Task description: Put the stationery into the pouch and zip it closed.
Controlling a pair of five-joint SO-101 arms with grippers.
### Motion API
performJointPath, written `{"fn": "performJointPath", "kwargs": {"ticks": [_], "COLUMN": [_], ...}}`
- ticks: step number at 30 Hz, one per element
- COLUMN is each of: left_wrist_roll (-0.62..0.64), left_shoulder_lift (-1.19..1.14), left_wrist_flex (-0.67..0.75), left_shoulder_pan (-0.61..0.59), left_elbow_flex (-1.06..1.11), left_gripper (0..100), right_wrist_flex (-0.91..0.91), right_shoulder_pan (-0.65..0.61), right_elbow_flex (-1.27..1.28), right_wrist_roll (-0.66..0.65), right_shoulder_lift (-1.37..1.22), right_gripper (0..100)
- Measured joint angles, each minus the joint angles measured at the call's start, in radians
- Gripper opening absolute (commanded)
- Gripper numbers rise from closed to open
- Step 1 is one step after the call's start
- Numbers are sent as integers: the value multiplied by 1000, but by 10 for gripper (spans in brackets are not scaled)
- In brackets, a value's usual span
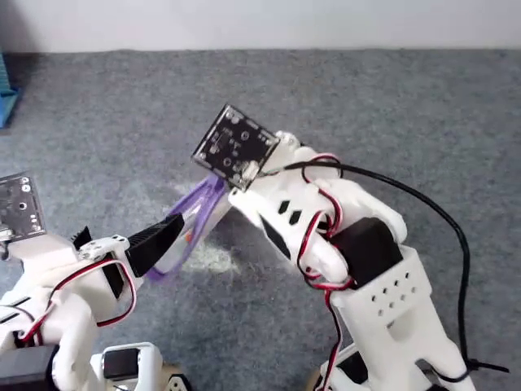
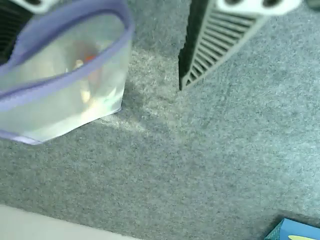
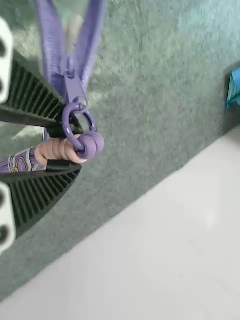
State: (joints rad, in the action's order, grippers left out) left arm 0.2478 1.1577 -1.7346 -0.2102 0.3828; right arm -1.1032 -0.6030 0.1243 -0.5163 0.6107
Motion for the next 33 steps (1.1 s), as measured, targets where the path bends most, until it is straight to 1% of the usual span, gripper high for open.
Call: {"fn": "performJointPath", "kwargs": {"ticks": [6,10,12,14,18,21,25,27,31,33], "left_wrist_roll": [0,31,44,57,66,66,87,101,106,106], "left_shoulder_lift": [0,0,0,0,0,0,0,0,0,0], "left_wrist_flex": [0,0,0,0,0,0,0,0,0,0], "left_shoulder_pan": [0,0,0,0,0,0,0,0,6,51], "left_elbow_flex": [0,0,0,0,0,0,0,0,0,0], "left_gripper": [471,471,471,471,471,471,471,471,471,471], "right_wrist_flex": [123,232,299,367,411,397,296,253,238,235], "right_shoulder_pan": [43,127,187,219,236,233,239,239,239,235], "right_elbow_flex": [37,118,126,126,55,-61,-236,-296,-373,-404], "right_wrist_roll": [0,-52,-69,-77,-72,25,213,284,318,324], "right_shoulder_lift": [0,-15,-52,-100,-215,-287,-342,-356,-356,-356], "right_gripper": [8,8,8,8,8,8,8,8,8,8]}}
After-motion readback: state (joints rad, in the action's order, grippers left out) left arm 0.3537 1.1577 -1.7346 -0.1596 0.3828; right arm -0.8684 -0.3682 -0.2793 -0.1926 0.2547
